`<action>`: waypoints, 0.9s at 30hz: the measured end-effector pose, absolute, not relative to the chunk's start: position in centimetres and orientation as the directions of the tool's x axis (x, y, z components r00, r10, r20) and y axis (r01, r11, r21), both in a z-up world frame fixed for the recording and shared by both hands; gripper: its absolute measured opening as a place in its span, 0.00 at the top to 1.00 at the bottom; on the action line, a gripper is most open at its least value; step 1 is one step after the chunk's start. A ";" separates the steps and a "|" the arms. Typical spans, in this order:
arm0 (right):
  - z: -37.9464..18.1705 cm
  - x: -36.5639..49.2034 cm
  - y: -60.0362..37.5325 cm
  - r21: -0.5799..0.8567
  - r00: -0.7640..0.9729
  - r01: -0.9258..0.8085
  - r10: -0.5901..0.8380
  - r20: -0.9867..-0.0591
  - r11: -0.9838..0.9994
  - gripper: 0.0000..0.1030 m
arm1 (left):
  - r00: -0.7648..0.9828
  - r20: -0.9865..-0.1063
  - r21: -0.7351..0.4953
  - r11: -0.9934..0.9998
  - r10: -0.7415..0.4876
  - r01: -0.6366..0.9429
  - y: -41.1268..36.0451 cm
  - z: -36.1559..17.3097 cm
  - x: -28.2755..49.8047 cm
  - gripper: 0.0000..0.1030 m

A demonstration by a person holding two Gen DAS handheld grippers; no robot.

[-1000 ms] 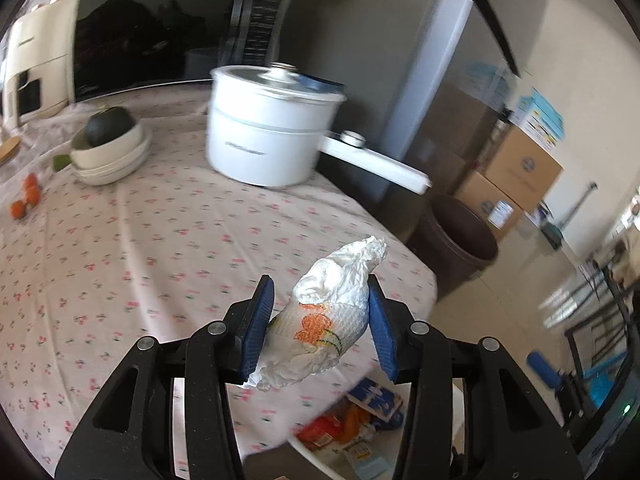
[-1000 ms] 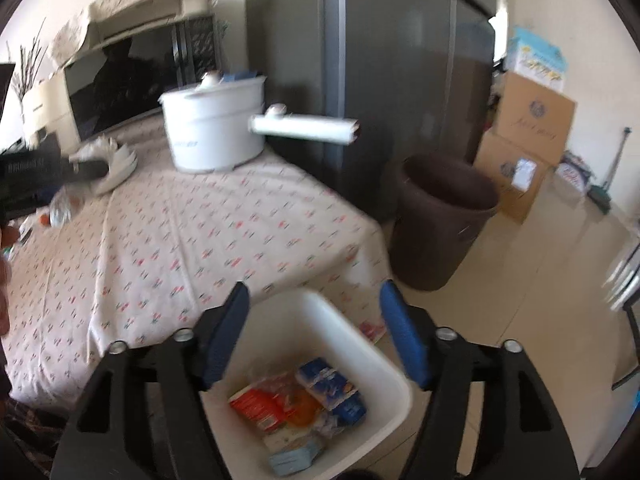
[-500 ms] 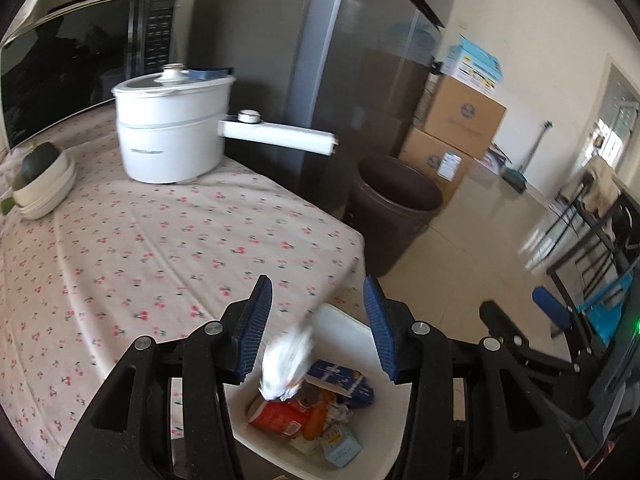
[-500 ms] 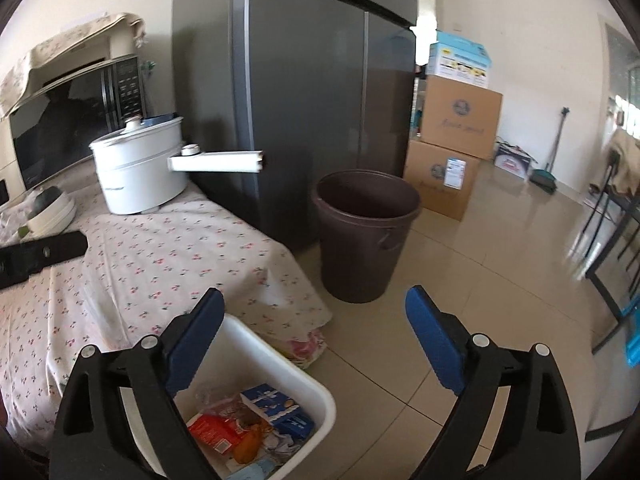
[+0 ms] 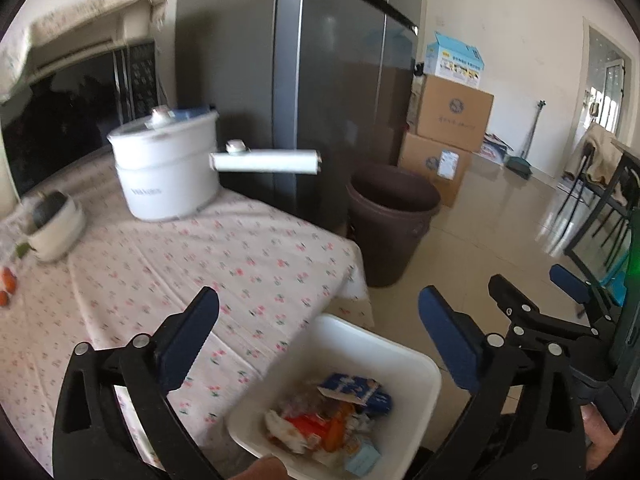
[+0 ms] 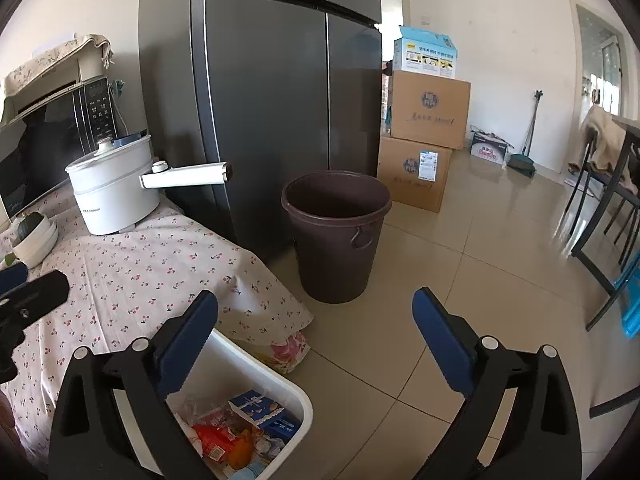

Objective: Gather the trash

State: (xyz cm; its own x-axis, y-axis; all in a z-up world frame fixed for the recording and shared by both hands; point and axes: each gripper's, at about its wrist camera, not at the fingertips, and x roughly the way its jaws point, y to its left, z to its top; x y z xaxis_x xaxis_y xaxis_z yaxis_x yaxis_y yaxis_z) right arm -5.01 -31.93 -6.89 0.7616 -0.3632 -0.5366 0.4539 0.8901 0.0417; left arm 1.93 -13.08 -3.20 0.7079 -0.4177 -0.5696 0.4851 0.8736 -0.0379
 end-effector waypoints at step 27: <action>-5.4 -2.8 -27.2 0.061 0.801 0.422 -0.341 -0.492 0.904 0.07 | 0.771 -0.585 -0.043 0.959 -0.252 0.281 -7.5 -3.9 3.2 0.07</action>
State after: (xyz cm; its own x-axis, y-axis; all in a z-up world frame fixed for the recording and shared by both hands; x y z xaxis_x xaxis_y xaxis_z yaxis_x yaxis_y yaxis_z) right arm -2.76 -27.21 -5.44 0.8012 -0.3411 -0.4917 0.4223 0.9044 0.0606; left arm 3.18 -7.47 -3.93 0.7708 -0.2517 -0.5852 0.2806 0.9589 -0.0429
